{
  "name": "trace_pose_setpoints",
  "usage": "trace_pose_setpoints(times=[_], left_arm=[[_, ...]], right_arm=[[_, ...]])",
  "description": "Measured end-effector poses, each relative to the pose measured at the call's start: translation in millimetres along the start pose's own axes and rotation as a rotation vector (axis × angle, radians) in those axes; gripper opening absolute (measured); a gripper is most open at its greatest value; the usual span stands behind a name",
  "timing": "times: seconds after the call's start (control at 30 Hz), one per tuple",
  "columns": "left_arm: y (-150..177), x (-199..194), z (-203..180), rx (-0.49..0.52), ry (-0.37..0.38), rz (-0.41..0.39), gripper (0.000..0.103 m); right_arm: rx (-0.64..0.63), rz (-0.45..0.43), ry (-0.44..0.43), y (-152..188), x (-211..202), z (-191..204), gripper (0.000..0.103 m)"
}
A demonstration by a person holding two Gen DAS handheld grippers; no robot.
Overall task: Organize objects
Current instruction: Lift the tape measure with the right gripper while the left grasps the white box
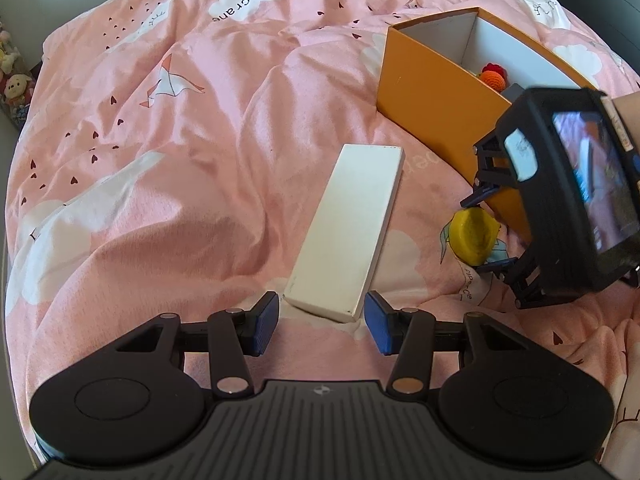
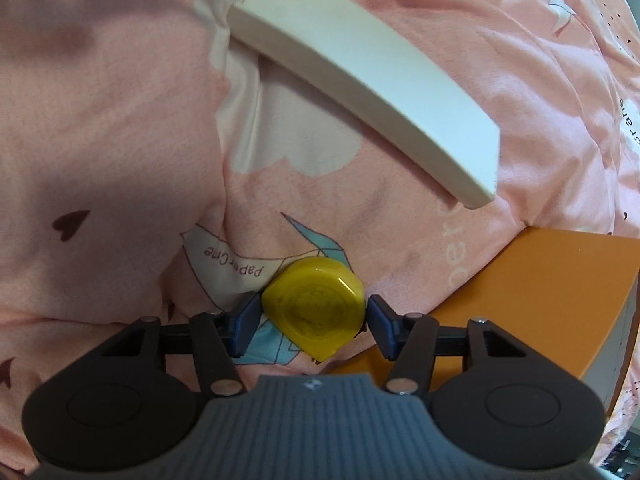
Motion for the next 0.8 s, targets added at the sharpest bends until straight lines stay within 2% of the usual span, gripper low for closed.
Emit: trace_pose_setpoints(times=[0.17, 0.23, 0.33, 0.5, 0.6, 0.7, 0.8], left_arm=[[-2, 5, 4, 0.002, -0.001, 0.006, 0.058], [-3, 6, 2, 0.034, 0.005, 0.004, 0.058], [-3, 6, -5, 0.102, 0.015, -0.008, 0.058], [-11, 15, -4, 0.116, 0.050, 0.000, 0.058], [-14, 21, -8, 0.155, 0.075, 0.000, 0.059], [-19, 29, -12, 0.188, 0.083, 0.004, 0.060], [-23, 35, -16, 0.225, 0.095, 0.013, 0.062]], right_arm=[[0.047, -0.140, 0.011, 0, -21, -14, 0.060], [0.070, -0.184, 0.018, -2, -25, -20, 0.060], [0.069, -0.192, -0.003, -5, -22, -26, 0.060], [0.099, -0.220, -0.069, -6, -22, -39, 0.062], [0.099, -0.248, -0.100, 0, -29, -46, 0.068], [0.037, -0.265, -0.115, 3, -36, -46, 0.068], [-0.113, -0.285, -0.091, 7, -44, -34, 0.068]])
Point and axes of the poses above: each gripper's, at about its wrist camera, not at the fingertips, and x roughly the way its jaws point, z to its left, y to its underside, the point moved 1 cm from there along x, roughly the way its jaws point, and after that the axes turned 8 degrees about -x, right-handed, at the moved point
